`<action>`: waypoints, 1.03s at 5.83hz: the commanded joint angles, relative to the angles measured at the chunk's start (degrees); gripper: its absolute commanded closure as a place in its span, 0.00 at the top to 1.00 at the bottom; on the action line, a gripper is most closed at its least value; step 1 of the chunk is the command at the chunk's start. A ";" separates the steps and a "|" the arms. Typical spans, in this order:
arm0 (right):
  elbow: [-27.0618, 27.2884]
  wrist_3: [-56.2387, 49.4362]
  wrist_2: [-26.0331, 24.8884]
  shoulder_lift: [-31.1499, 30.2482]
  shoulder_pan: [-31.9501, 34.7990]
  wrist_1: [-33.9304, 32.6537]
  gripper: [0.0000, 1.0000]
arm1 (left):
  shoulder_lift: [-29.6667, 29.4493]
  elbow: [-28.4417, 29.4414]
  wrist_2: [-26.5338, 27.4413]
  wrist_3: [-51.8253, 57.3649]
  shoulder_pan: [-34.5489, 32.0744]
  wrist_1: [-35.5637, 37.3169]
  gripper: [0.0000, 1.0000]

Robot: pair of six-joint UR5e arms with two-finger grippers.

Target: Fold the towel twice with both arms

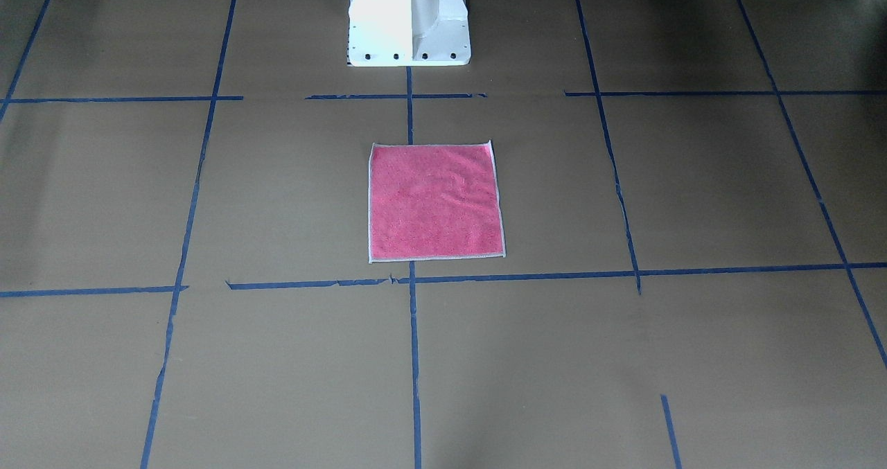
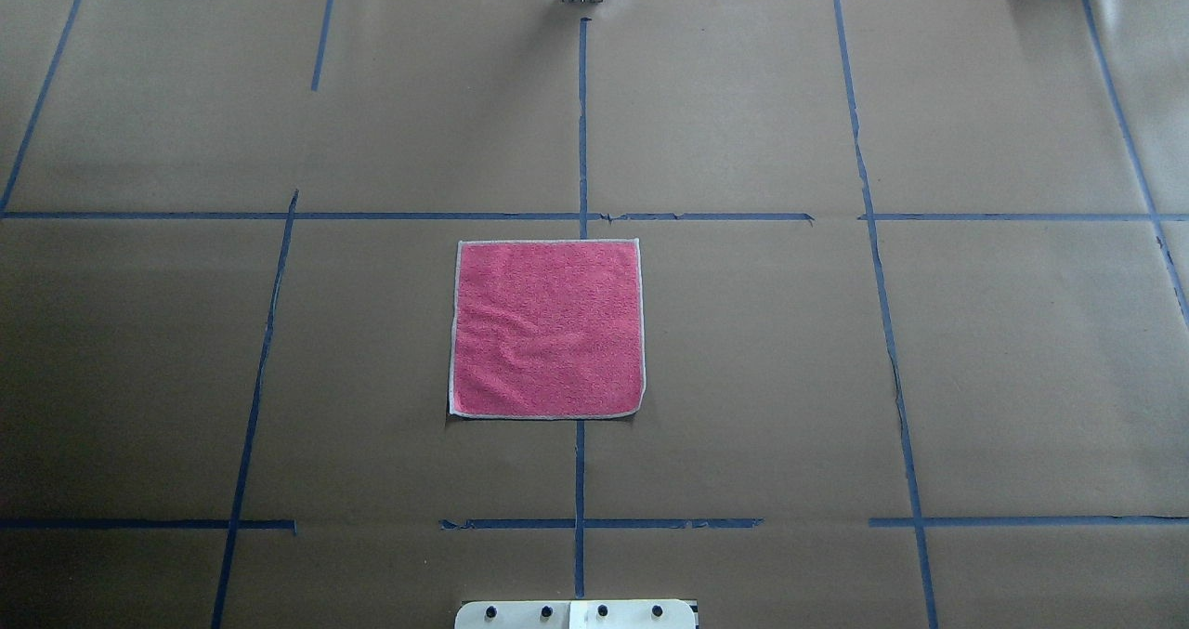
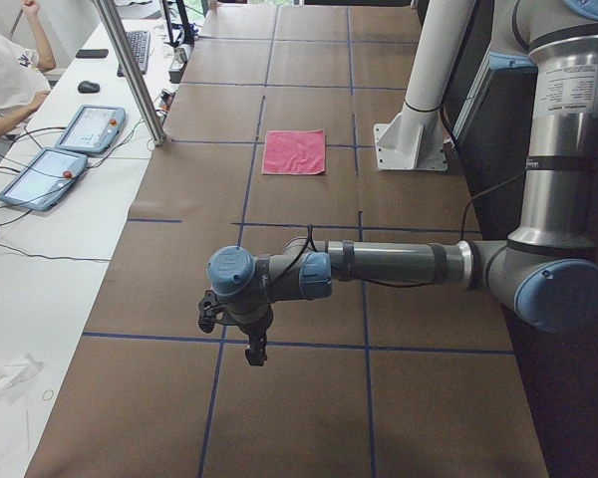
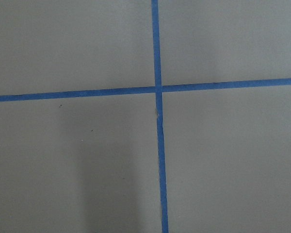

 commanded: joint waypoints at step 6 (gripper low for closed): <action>0.55 0.61 0.80 3.95 -1.76 0.02 1.00 | -8.14 -21.52 -0.20 -43.07 26.71 -0.02 1.00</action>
